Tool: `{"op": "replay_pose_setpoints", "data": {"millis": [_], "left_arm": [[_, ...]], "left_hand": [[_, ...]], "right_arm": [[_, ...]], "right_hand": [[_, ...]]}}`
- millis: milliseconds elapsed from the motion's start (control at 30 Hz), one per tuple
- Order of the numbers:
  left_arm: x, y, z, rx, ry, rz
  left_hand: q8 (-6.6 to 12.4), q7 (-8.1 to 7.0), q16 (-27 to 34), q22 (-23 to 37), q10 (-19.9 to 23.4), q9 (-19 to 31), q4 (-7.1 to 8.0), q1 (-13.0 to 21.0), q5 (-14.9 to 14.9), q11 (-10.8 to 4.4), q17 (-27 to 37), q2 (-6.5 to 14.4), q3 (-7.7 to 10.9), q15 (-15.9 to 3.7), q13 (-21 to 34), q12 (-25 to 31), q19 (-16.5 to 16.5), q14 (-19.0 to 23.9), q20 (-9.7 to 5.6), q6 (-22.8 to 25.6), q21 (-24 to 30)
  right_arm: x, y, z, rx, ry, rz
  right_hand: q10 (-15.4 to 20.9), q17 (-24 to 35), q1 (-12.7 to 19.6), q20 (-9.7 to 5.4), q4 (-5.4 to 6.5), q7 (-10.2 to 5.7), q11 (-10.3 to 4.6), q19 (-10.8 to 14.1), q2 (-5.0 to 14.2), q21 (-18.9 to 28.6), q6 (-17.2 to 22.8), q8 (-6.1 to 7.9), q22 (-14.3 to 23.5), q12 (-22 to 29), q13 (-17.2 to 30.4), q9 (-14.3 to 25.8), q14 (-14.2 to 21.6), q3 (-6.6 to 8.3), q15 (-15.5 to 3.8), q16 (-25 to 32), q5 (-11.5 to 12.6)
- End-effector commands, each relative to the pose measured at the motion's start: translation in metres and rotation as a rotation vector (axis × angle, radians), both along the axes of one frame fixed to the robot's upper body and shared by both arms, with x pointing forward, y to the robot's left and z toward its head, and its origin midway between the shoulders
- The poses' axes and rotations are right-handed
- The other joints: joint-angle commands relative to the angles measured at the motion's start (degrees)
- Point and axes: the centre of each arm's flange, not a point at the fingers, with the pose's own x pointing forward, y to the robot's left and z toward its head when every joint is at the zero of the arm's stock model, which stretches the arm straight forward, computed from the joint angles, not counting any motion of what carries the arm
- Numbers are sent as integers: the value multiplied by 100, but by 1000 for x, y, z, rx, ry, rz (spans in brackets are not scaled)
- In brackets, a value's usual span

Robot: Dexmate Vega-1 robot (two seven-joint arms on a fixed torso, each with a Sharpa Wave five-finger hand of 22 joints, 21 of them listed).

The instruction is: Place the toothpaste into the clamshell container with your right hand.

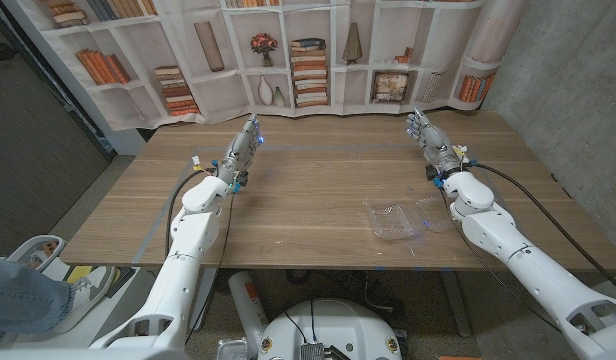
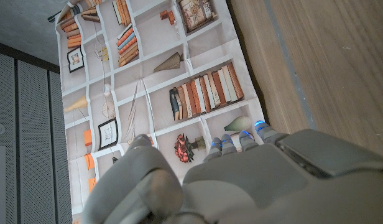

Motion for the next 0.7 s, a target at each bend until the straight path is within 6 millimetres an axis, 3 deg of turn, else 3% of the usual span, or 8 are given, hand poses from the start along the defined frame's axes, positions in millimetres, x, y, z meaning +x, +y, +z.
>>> {"op": "replay_pose_setpoints", "data": {"millis": [33,700], "left_arm": [[-2,0,0,6,-1,-4],[-3,1,-6,-4,-4,-2]], "left_hand": [[3,3,5,6,-25,26,-16,70,-2,2,19,12,9,13,19,-27,-408,-143,-366,8,-23],[-3,-6,-5,8,-39,27,-21,79,-10,14,20,25,-6,17,20,-37,-412,-164,-359,2,-59]], "right_arm": [[-8,-7,6,-25,-13,-45],[-17,-13,13,-77,-16,-152]], "right_hand": [[78,11,85,-166,-55,13,6,52,-5,-35,51,31,10,22,10,11,83,28,-3,50,11],[160,9,207,-145,-146,15,7,123,-5,-74,134,36,13,29,9,12,156,55,-3,42,5]]}}
